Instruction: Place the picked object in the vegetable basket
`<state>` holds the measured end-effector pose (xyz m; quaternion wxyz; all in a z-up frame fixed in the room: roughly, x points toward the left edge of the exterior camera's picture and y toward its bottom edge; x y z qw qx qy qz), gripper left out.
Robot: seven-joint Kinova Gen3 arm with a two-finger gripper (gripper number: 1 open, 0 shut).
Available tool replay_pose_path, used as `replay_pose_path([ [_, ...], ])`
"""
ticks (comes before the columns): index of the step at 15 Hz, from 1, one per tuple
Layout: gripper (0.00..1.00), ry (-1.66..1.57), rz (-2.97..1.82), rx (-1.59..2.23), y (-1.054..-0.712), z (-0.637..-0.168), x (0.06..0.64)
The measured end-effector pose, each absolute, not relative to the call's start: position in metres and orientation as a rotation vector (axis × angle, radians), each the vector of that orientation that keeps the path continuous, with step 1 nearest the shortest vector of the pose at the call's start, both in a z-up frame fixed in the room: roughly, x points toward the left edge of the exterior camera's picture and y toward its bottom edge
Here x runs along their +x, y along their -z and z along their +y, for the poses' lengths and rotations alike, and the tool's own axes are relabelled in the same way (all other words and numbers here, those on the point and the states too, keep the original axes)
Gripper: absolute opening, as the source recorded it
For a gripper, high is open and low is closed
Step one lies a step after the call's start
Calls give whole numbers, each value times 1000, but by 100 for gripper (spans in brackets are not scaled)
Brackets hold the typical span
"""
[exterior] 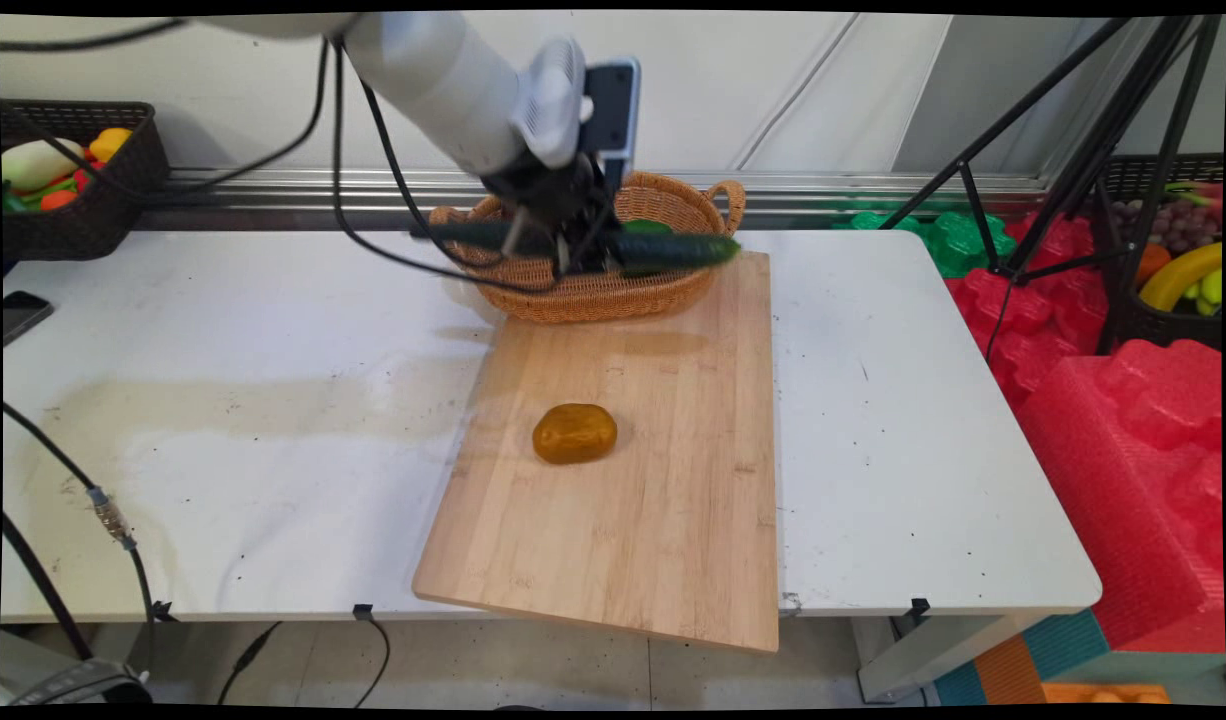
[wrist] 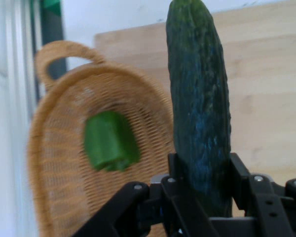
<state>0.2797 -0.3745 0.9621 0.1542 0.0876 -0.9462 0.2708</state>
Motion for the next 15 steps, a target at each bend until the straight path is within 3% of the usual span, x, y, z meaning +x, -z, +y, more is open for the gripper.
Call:
replay_pose_path([
  [7, 0, -929, -2824, 157, -991, -415, 320],
  [15, 0, -899, -2940, 141, -961, -479, 359],
])
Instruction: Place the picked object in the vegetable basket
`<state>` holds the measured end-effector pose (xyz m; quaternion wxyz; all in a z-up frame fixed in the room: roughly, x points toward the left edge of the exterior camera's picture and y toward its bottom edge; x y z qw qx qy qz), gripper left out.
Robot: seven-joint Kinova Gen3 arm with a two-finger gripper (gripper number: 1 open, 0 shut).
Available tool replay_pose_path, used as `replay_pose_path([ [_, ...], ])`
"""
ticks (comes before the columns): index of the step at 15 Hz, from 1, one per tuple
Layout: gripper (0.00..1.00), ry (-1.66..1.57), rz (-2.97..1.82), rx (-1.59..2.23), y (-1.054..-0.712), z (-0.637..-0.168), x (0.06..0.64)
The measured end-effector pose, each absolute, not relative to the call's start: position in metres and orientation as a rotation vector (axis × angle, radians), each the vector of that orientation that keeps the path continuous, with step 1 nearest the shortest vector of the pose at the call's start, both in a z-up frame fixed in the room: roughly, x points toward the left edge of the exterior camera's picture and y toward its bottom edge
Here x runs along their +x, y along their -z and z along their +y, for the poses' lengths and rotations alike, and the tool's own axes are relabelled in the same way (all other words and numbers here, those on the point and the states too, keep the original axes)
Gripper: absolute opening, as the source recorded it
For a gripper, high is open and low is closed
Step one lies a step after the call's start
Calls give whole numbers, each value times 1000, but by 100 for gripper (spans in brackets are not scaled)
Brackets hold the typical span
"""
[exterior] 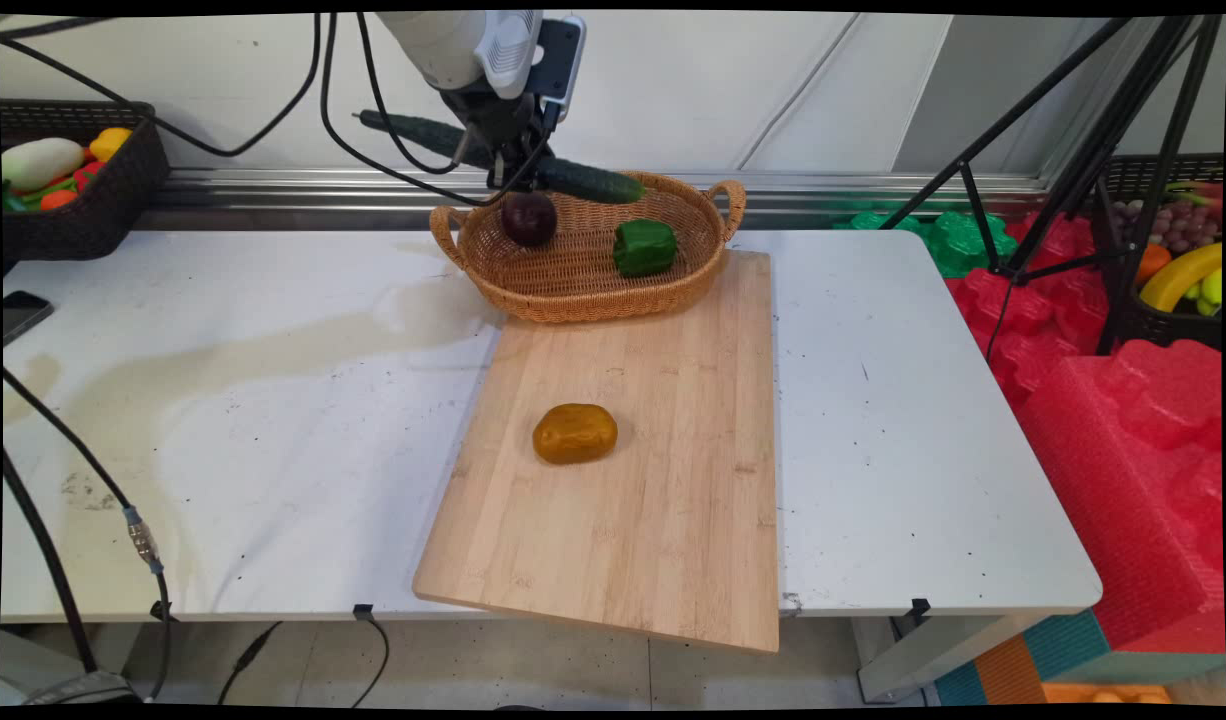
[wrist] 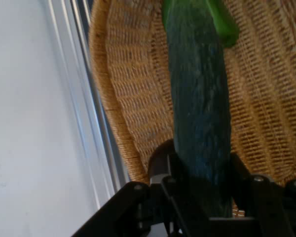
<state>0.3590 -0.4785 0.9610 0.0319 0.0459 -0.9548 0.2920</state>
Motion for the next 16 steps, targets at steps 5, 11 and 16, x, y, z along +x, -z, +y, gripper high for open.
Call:
replay_pose_path([
  [5, 0, -808, -2996, 92, -931, -506, 372],
  [11, 0, -708, -3030, -1, -907, -524, 377],
  [16, 0, -633, -3045, -80, -892, -533, 377],
])
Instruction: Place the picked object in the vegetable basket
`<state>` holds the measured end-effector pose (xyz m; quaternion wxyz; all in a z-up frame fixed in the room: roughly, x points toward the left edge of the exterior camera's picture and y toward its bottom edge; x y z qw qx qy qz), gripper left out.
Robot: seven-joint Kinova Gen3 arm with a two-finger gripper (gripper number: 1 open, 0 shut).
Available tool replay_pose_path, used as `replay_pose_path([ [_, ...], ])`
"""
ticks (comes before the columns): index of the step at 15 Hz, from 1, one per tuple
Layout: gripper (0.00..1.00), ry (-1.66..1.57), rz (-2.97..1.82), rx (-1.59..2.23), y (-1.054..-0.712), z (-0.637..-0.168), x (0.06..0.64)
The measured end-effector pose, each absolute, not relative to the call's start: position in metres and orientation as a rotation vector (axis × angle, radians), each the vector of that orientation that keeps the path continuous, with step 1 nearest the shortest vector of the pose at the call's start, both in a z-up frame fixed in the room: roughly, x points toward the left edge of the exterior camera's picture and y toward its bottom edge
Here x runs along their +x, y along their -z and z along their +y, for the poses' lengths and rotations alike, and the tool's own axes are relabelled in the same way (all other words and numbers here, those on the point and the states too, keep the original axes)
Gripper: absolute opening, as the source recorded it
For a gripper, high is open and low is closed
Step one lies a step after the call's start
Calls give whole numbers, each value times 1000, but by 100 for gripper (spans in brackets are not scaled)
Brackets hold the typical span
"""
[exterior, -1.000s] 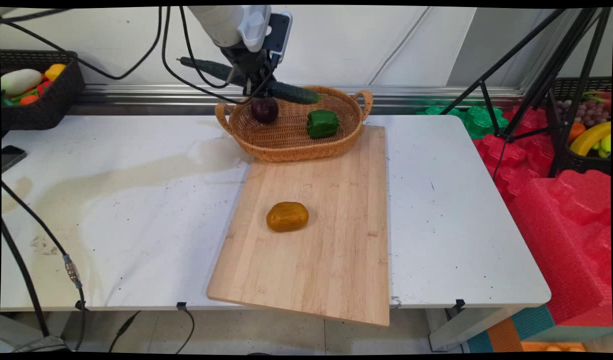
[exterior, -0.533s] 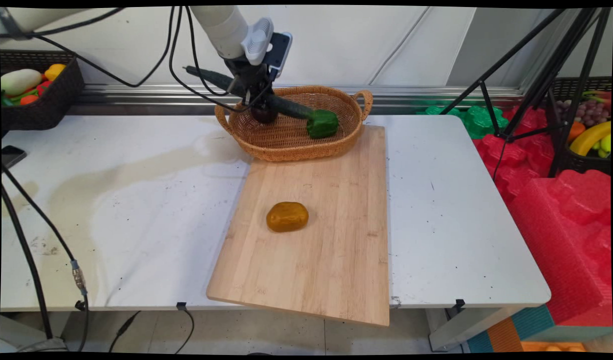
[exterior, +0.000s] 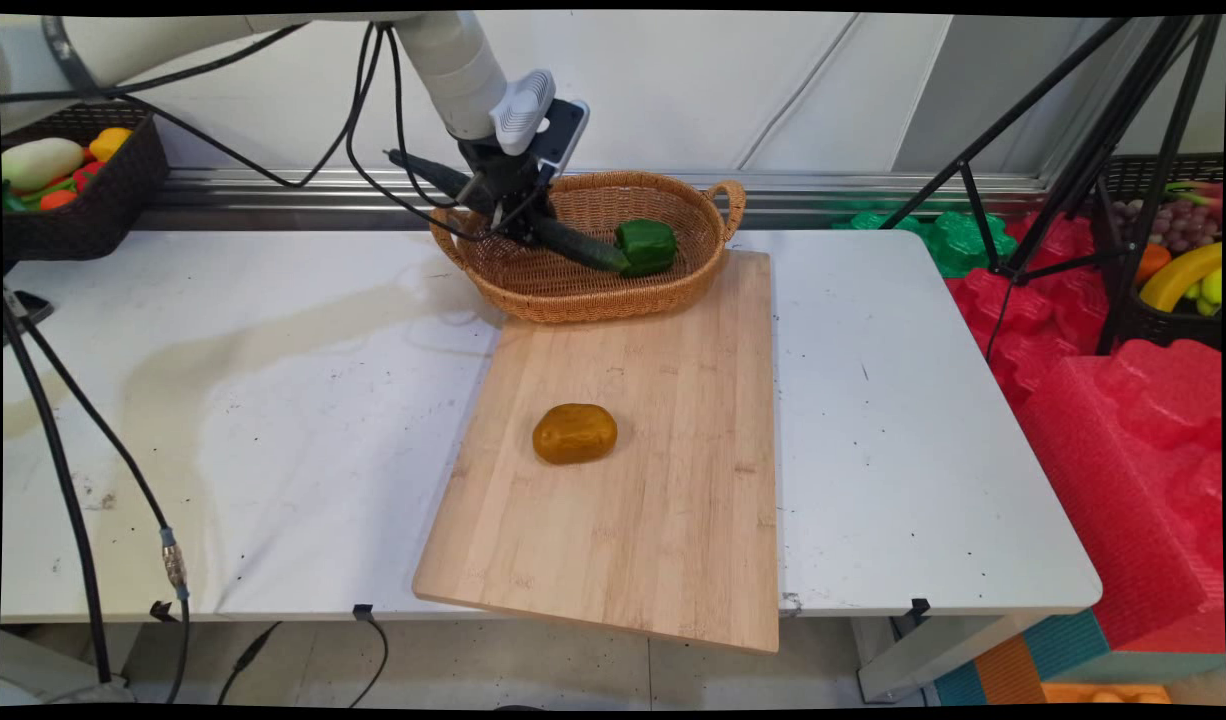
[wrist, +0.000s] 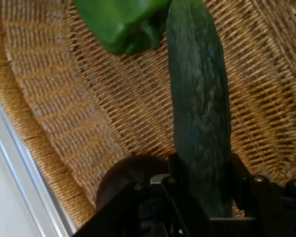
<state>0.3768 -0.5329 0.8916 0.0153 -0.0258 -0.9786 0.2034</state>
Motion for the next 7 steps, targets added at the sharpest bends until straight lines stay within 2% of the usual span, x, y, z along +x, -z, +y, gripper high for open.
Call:
replay_pose_path([
  [2, 0, -608, -3048, -110, -887, -536, 376],
  [3, 100, -599, -3050, -124, -885, -537, 376],
  [7, 100, -582, -3047, -168, -882, -539, 371],
])
